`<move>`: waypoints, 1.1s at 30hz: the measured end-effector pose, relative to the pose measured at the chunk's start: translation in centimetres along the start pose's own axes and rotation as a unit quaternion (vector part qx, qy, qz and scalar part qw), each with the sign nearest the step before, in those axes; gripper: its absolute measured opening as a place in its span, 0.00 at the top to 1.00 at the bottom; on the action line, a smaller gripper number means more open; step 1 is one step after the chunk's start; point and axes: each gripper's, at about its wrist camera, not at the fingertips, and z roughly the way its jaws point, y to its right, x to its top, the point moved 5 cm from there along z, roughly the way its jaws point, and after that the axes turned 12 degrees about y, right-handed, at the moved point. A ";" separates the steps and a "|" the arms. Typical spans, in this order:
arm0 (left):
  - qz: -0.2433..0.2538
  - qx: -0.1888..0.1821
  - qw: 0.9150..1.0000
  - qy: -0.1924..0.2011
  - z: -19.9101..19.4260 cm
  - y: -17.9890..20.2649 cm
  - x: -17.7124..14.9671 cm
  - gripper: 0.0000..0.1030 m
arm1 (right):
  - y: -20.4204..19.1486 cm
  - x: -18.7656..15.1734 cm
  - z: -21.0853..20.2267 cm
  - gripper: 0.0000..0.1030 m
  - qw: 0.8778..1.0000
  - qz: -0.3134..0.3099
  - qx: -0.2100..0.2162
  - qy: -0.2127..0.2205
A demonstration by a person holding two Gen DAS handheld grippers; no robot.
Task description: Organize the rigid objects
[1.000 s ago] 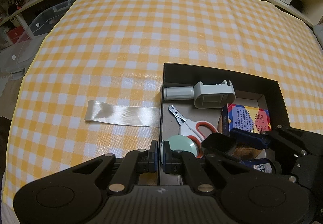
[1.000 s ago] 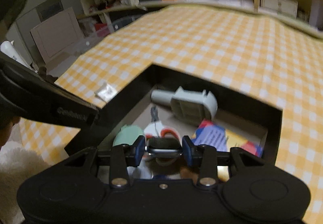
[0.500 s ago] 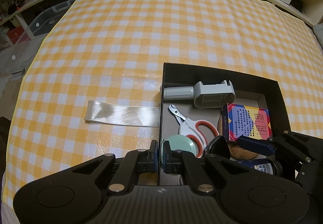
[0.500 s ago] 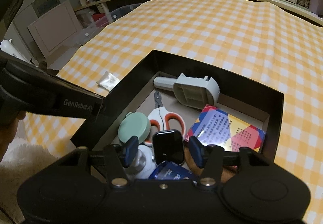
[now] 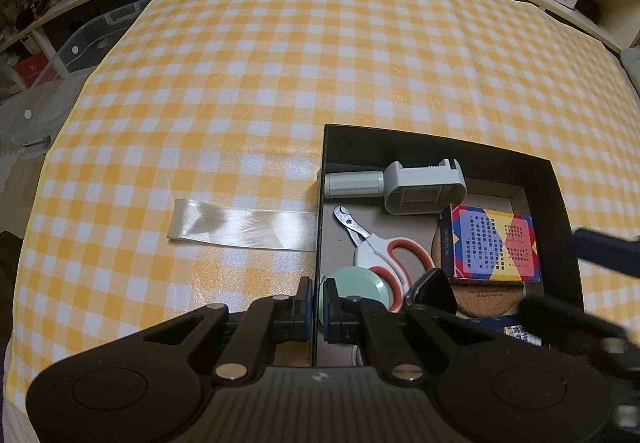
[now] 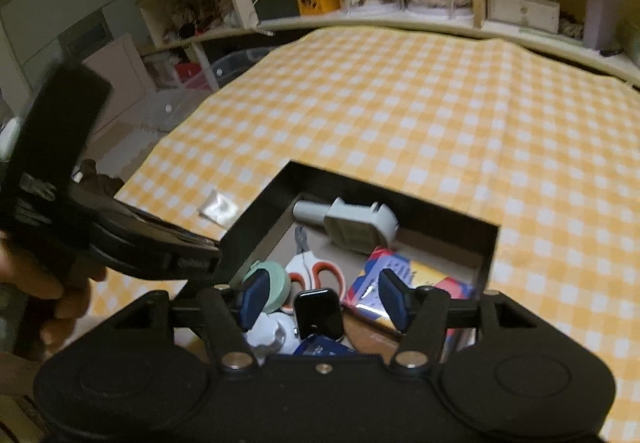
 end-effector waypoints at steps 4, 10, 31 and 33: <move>0.000 0.000 1.000 0.001 0.0 0.0 0.0 0.96 | 0.5 0.9 -2.6 0.36 1.000 -0.001 -0.011 0.016; -0.002 0.000 1.000 0.001 -0.3 0.0 0.1 0.96 | 1.3 1.8 -6.6 0.28 0.998 0.014 -0.032 0.046; 0.015 -0.056 0.979 0.196 -17.5 4.6 -2.5 0.16 | 2.6 1.3 -14.5 0.16 0.990 0.030 -0.088 0.106; 0.013 -0.052 0.977 0.207 -18.8 4.6 -2.9 0.16 | 2.6 1.0 -15.2 0.15 0.989 0.027 -0.092 0.110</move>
